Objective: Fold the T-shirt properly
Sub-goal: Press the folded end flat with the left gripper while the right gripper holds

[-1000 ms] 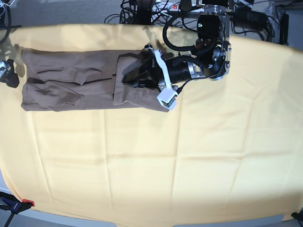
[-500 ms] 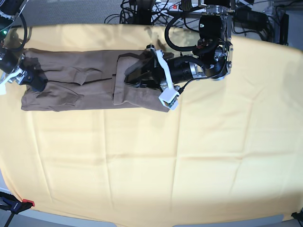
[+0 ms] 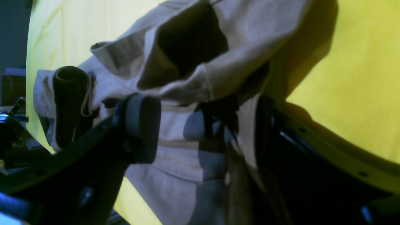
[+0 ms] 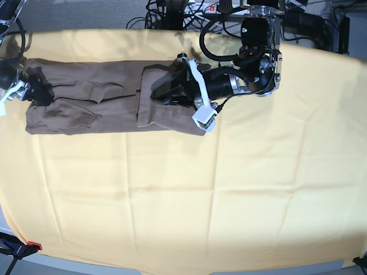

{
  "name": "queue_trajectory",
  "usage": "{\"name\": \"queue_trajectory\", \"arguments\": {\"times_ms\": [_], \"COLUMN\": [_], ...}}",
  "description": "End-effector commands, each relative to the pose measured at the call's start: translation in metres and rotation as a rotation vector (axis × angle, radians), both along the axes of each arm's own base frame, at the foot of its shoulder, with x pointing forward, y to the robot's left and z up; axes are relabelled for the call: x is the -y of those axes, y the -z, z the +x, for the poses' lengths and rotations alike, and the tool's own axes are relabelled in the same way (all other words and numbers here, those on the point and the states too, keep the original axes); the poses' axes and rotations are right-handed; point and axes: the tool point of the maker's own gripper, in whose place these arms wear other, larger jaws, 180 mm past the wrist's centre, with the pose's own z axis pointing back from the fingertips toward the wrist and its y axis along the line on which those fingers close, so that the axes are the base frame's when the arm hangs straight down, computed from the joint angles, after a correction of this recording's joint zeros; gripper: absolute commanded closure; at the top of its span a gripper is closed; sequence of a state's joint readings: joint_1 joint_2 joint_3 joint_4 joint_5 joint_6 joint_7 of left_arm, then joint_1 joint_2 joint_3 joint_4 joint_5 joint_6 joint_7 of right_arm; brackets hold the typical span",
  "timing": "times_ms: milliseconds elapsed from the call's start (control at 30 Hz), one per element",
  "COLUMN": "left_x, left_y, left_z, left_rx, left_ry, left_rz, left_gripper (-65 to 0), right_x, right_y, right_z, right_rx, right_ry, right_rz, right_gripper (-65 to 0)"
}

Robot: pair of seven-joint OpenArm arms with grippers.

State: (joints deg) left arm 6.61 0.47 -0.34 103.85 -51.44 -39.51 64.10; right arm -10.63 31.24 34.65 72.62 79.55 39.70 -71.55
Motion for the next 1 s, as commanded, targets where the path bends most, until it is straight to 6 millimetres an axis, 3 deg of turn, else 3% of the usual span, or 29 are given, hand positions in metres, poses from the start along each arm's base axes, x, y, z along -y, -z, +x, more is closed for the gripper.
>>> {"name": "queue_trajectory", "arguments": {"times_ms": [0,467,633,967], "left_x": [0.004,0.004,0.004,0.004], "left_y": [-0.017,-0.017,-0.017,-0.017], "left_z": [0.003,0.003,0.003,0.003], "left_rx": [0.041,0.040,0.041,0.041], "left_ry": [0.002,0.002,0.002,0.001], "left_rz": [-0.050,-0.050,-0.050,-0.050], "left_gripper": [0.0,0.0,0.0,0.0], "right_x": [0.006,-0.027,-0.025,-0.028], "right_y": [-0.014,0.017,0.025,0.031], "right_z": [0.009,0.002,-0.005,-0.013], "right_rx": [0.047,-0.036,-0.079,-0.121], "right_ry": [0.004,-0.081,-0.100,-0.131], "right_rz": [-0.012,-0.018,-0.050,-0.062], "right_gripper": [-43.9,-43.6,-32.3,-29.9]}}
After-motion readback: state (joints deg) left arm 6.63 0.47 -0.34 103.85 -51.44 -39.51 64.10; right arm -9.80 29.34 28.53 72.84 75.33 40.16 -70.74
